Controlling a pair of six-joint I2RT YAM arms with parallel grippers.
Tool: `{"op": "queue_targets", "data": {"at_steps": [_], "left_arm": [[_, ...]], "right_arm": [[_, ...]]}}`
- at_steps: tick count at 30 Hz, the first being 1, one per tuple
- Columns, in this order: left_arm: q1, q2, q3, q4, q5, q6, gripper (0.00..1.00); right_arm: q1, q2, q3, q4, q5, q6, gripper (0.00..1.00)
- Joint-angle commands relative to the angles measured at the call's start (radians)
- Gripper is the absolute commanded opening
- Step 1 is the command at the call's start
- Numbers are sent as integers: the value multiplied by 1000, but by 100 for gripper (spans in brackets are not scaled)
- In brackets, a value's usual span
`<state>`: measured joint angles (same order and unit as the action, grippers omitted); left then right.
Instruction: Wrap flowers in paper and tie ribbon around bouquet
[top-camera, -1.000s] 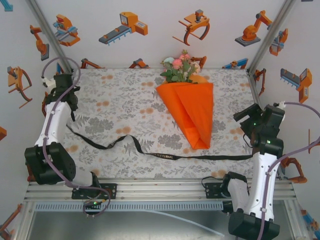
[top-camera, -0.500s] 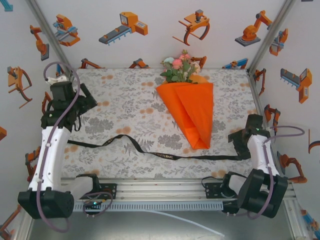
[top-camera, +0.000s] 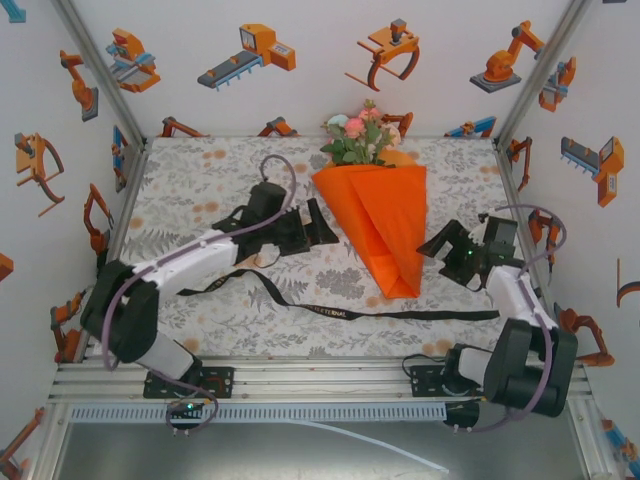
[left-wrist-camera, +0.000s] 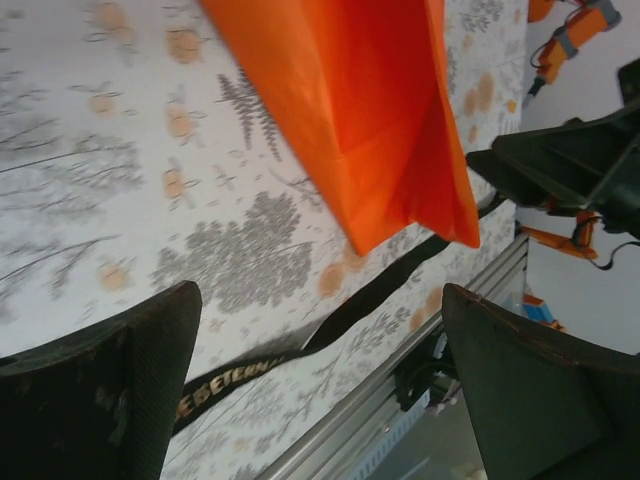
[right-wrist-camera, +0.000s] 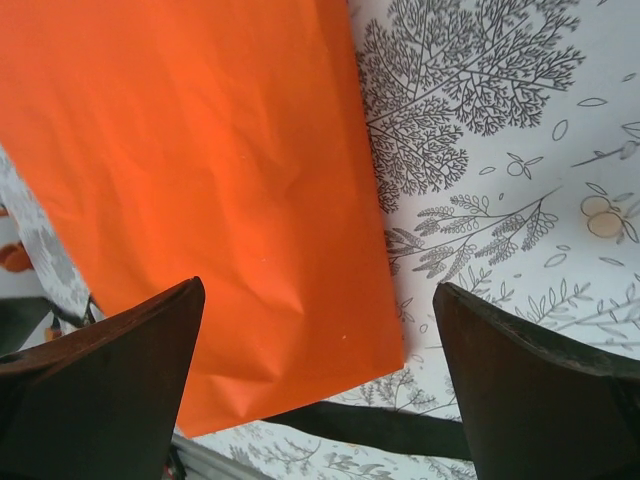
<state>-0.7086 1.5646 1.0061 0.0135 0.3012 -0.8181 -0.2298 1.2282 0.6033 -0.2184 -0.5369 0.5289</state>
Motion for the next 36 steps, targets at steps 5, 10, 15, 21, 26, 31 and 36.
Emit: {"op": "queue_targets", "data": {"at_steps": [5, 10, 15, 21, 26, 31, 36], "left_arm": [[-126, 206, 85, 308, -156, -73, 97], [-139, 293, 139, 271, -224, -150, 97], [-147, 297, 89, 380, -189, -185, 97], [-158, 338, 168, 112, -260, -202, 97], [-163, 367, 180, 109, -293, -229, 97], [-161, 455, 218, 224, -169, -294, 97], [-160, 505, 241, 275, -130, -334, 94]], "right_arm": [[62, 183, 116, 17, -73, -100, 85], [174, 262, 159, -2, 69, -104, 82], [285, 293, 190, -55, 238, -85, 79], [333, 295, 161, -26, 272, -65, 70], [333, 287, 116, 55, 224, -30, 61], [335, 281, 95, 102, 172, 3, 62], [337, 261, 85, 121, 145, 19, 66]]}}
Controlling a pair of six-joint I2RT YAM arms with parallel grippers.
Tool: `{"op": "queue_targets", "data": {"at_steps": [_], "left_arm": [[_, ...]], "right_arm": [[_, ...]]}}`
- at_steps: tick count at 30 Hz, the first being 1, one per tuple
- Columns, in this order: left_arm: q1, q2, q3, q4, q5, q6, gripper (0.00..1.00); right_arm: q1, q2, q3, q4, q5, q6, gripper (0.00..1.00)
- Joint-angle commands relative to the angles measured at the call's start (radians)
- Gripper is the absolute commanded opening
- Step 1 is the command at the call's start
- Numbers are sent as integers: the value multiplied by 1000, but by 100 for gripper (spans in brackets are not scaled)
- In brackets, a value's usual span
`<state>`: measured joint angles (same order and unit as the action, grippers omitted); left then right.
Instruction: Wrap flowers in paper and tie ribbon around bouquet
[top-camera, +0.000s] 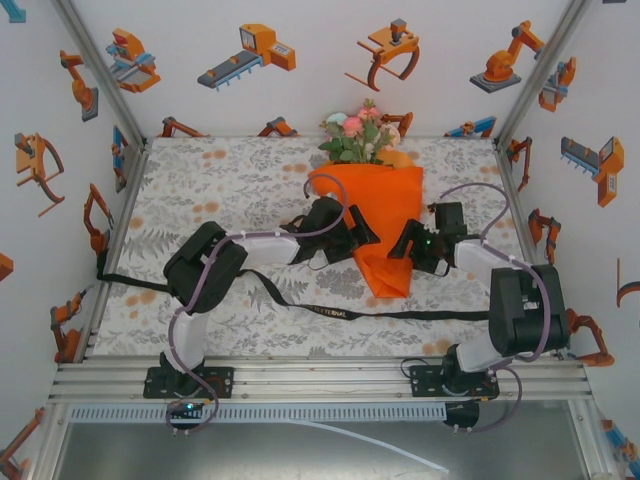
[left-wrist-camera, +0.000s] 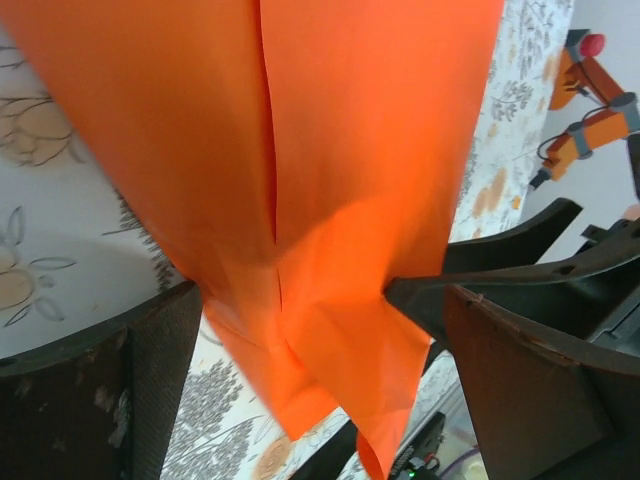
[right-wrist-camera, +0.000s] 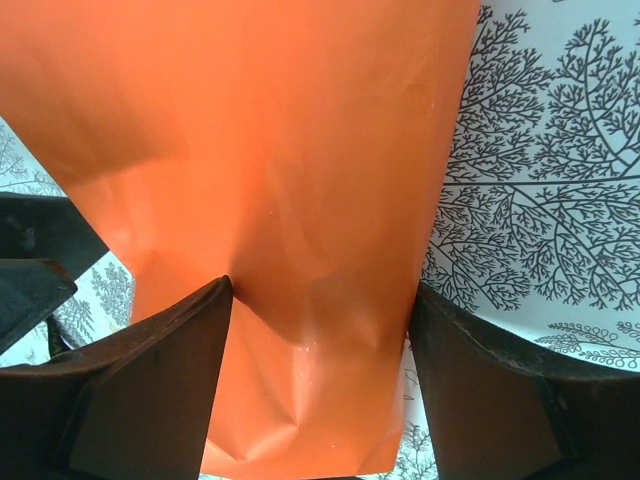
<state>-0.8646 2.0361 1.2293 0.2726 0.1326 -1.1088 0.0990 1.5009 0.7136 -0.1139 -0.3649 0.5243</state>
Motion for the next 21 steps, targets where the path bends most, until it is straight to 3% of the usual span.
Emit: {"op": "queue_targets", "data": {"at_steps": [1, 6, 10, 16, 21], "left_arm": [[-2, 38, 28, -10, 36, -51, 86], [20, 45, 37, -48, 61, -96, 58], [27, 0, 34, -79, 37, -59, 41], [56, -72, 12, -123, 41, -39, 10], [76, -173, -26, -230, 13, 9, 0]], "right_arm": [[10, -16, -28, 25, -39, 35, 65], [18, -20, -36, 63, -66, 98, 62], [38, -37, -36, 76, -67, 127, 54], [101, -89, -20, 83, -62, 185, 34], [157, -162, -24, 91, -34, 267, 27]]}}
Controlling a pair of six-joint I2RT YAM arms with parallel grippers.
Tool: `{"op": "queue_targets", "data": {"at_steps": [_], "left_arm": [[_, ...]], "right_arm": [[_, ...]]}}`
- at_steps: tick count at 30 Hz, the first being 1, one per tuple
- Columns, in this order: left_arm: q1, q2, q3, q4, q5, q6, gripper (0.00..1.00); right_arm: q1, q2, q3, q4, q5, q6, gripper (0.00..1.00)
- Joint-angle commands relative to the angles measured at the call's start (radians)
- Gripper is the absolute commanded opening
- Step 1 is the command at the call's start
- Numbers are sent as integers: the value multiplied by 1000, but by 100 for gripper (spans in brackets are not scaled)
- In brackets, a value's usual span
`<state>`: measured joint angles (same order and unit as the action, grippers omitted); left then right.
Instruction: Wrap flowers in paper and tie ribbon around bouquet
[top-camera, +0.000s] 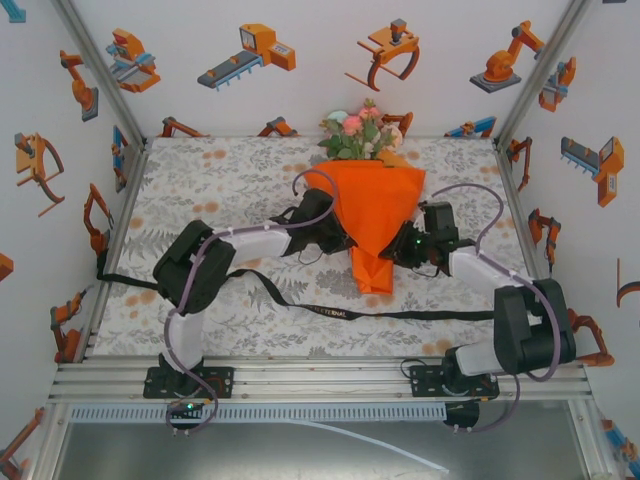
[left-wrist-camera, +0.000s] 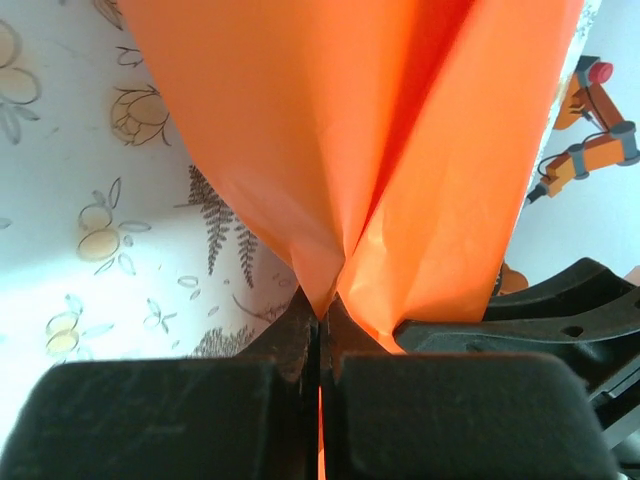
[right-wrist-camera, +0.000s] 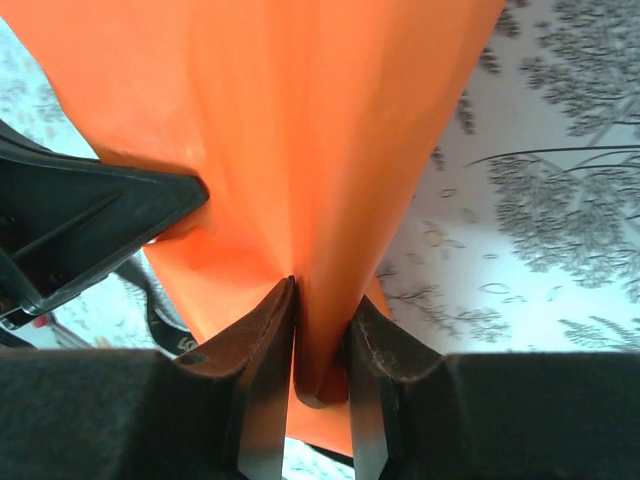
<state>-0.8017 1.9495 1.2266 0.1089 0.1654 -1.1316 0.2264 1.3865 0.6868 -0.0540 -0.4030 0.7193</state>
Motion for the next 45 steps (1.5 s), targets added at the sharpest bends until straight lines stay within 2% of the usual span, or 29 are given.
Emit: {"op": "queue_targets", "data": {"at_steps": [1, 6, 14, 18, 22, 28, 32, 37, 41, 45], "left_arm": [[15, -110, -35, -103, -31, 33, 0], [27, -239, -142, -178, -63, 28, 0], [25, -493, -377, -251, -104, 14, 0], [25, -635, -474, -269, -128, 35, 0], [22, -730, -519, -329, -140, 39, 0], [12, -859, -585, -451, -215, 23, 0], [11, -945, -634, -529, -262, 16, 0], [12, -978, -686, -467, -202, 29, 0], [10, -912, -676, -446, -166, 56, 11], [5, -860, -661, -467, -223, 60, 22]], "right_arm": [[46, -60, -1, 33, 18, 90, 27], [128, -101, -24, 62, 63, 179, 23], [383, -81, -13, 85, 209, 284, 17], [532, -10, 12, 110, 296, 323, 17], [646, 109, 39, 197, 322, 377, 17], [728, 204, 100, 210, 360, 397, 17], [741, 184, 104, 169, 396, 393, 22], [761, 152, 91, 94, 428, 387, 35], [763, 60, 44, 25, 513, 379, 52], [763, -47, 8, -23, 572, 353, 61]]}}
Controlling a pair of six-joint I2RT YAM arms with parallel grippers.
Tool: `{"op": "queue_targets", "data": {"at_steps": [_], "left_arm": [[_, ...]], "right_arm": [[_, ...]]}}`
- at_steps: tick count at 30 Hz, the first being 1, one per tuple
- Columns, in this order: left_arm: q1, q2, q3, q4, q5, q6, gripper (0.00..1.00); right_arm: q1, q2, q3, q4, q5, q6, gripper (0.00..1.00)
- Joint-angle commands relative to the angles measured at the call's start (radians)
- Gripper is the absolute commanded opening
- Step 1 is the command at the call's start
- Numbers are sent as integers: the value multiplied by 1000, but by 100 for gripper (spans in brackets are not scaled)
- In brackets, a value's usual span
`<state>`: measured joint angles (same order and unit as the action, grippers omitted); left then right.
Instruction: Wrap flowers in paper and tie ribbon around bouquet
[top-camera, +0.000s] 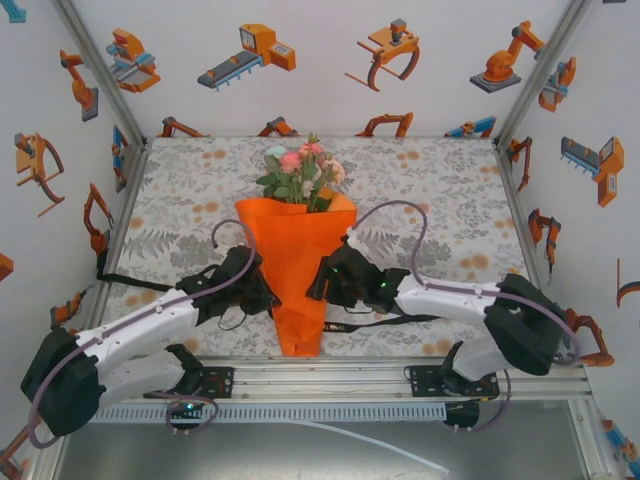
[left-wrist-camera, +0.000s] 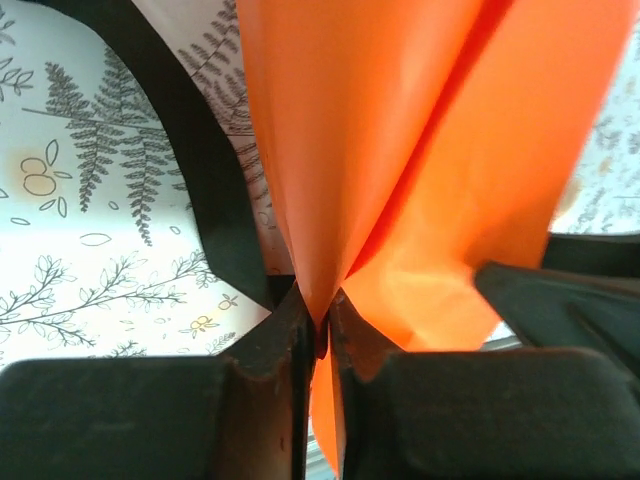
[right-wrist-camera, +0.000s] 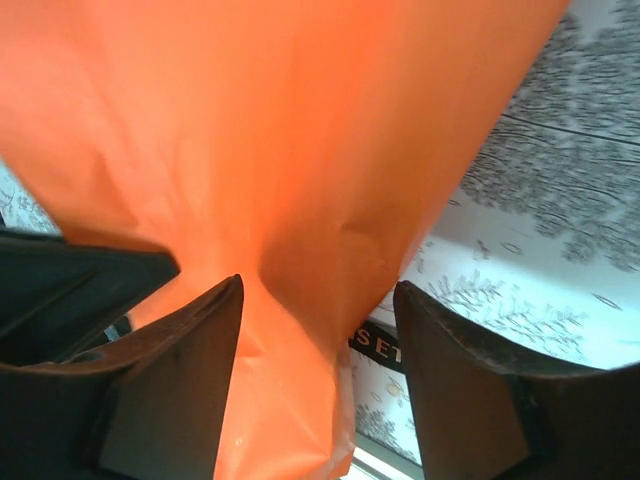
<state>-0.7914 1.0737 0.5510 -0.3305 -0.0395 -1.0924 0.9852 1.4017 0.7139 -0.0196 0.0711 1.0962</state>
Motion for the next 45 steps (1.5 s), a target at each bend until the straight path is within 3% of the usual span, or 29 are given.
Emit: {"op": "queue_targets", "data": {"at_steps": [1, 2, 6, 14, 19, 22, 25, 27, 32, 35, 38, 41, 43, 45], "left_arm": [[-7, 21, 16, -37, -48, 24, 24], [-6, 23, 19, -43, -72, 29, 29], [-2, 50, 36, -53, -113, 73, 61], [1, 13, 51, -41, -122, 111, 83], [16, -72, 77, -116, -181, 141, 89], [32, -133, 106, -166, -217, 168, 89], [85, -199, 151, -248, -270, 200, 88], [181, -228, 176, -306, -288, 225, 87], [562, -269, 148, -325, -151, 305, 86], [780, -254, 116, -291, -33, 337, 86], [919, -215, 86, -238, 37, 330, 86], [950, -175, 78, -190, 95, 350, 87], [923, -162, 76, -128, 277, 416, 81], [830, -152, 87, -101, 468, 461, 80]], "right_arm": [[4, -81, -21, -72, 106, -28, 62], [4, -91, -21, -84, 113, -31, 62], [4, -124, -13, -146, 159, -42, 64], [-25, -235, -8, -290, 275, -7, 64], [-107, -314, -20, -375, 278, -9, 64], [-212, -372, -35, -472, 264, 12, 64], [-385, -438, -60, -618, 255, 21, 64], [-529, -497, -100, -691, 245, -1, 67], [-897, -633, -213, -755, 171, -148, 82], [-1093, -623, -241, -744, 86, -231, 83], [-1180, -541, -245, -706, 30, -260, 83], [-1183, -464, -243, -654, -52, -293, 74], [-1171, -502, -262, -563, -265, -339, 66], [-1109, -606, -296, -456, -443, -330, 58]]}}
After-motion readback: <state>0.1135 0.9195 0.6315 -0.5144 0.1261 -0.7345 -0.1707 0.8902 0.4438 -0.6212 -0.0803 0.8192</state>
